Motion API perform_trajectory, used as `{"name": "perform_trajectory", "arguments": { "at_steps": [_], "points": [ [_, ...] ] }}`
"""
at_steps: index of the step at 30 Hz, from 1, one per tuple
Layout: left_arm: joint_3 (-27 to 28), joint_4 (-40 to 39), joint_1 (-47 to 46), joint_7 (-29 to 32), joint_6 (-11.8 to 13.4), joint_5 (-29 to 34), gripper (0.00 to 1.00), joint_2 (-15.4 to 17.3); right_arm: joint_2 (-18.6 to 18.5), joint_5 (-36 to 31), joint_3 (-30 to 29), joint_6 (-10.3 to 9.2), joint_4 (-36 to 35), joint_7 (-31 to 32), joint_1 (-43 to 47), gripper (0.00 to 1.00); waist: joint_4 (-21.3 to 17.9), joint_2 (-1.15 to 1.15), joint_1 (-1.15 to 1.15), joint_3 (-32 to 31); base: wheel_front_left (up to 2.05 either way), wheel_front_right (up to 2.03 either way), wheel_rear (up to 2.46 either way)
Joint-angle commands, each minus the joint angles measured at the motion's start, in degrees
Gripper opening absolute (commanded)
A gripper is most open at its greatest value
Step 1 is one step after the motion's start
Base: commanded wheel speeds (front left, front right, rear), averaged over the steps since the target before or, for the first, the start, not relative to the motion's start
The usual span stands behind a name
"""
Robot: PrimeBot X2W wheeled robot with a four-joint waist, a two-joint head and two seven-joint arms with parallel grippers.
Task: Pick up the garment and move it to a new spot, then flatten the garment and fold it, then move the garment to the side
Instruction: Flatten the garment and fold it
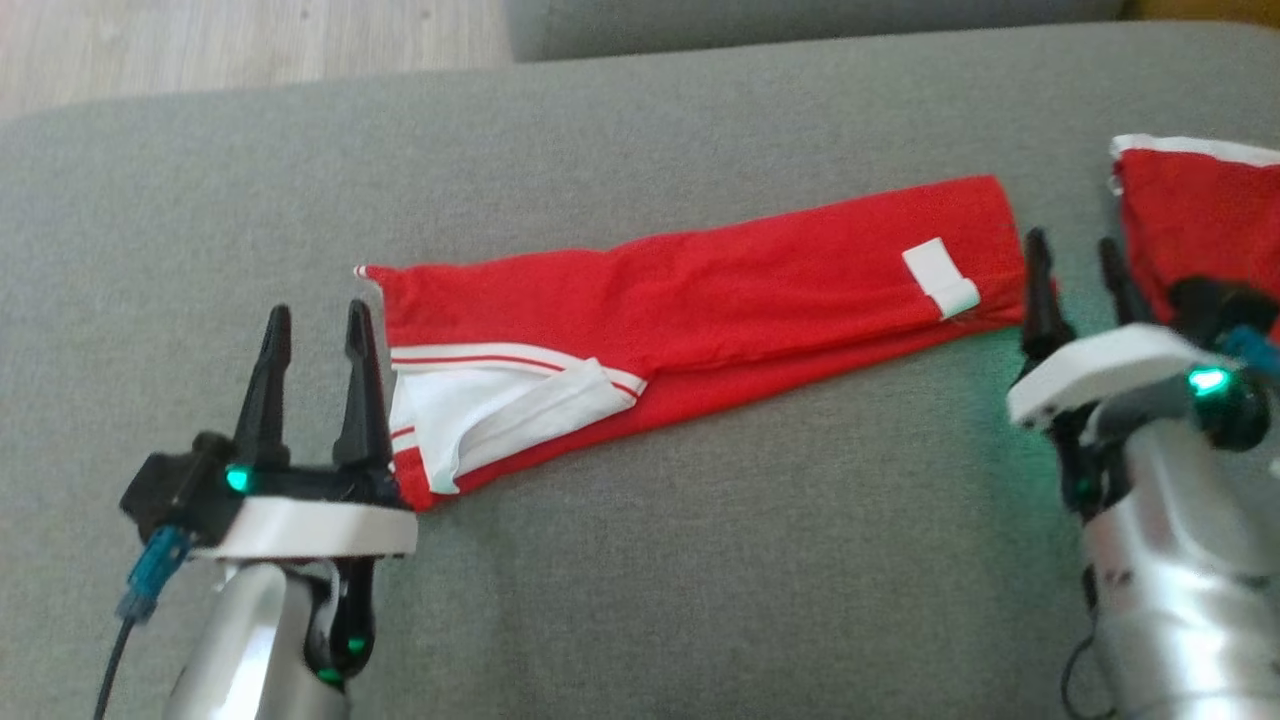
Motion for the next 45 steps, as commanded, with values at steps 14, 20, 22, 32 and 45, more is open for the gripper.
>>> {"name": "perform_trajectory", "arguments": {
  "at_steps": [14,20,22,32,45],
  "points": [
    [4.13,0.37,-5.66,-0.28,-2.6,2.92,1.0,-2.03,0.96,-10.04,-10.74,-0.04,15.06,9.62,-11.46,1.0,3.65,0.0,-0.01,5.64,0.0,0.0,0.0],
    [5.47,0.47,-6.62,-0.28,-2.97,3.54,1.0,-2.76,-0.66,-9.48,-8.44,-0.04,15.54,8.94,-13.08,0.0,3.36,0.0,-0.01,6.0,0.0,0.0,0.0],
    [5.84,0.35,-6.69,-0.28,-3.06,3.77,1.0,-2.93,-2.39,-8.8,-8.26,-0.04,14.69,8.07,-13.76,0.0,3.1,0.0,-0.01,5.88,0.0,0.0,0.0],
    [6.56,-0.37,-6.14,-0.28,-3.32,4.19,1.0,-3.67,-9.85,-6.6,-6.78,-0.04,12.6,6.25,-13.64,0.0,1.67,0.0,-0.01,4.04,0.0,0.0,0.0],
    [6.36,-0.76,-3.4,-0.28,-3.4,3.57,1.0,-3.02,-5.36,0.35,5.25,-0.04,9.43,2.33,-12.7,0.0,1.03,0.0,-0.01,-2.04,0.0,0.0,0.0]
  ]
}}
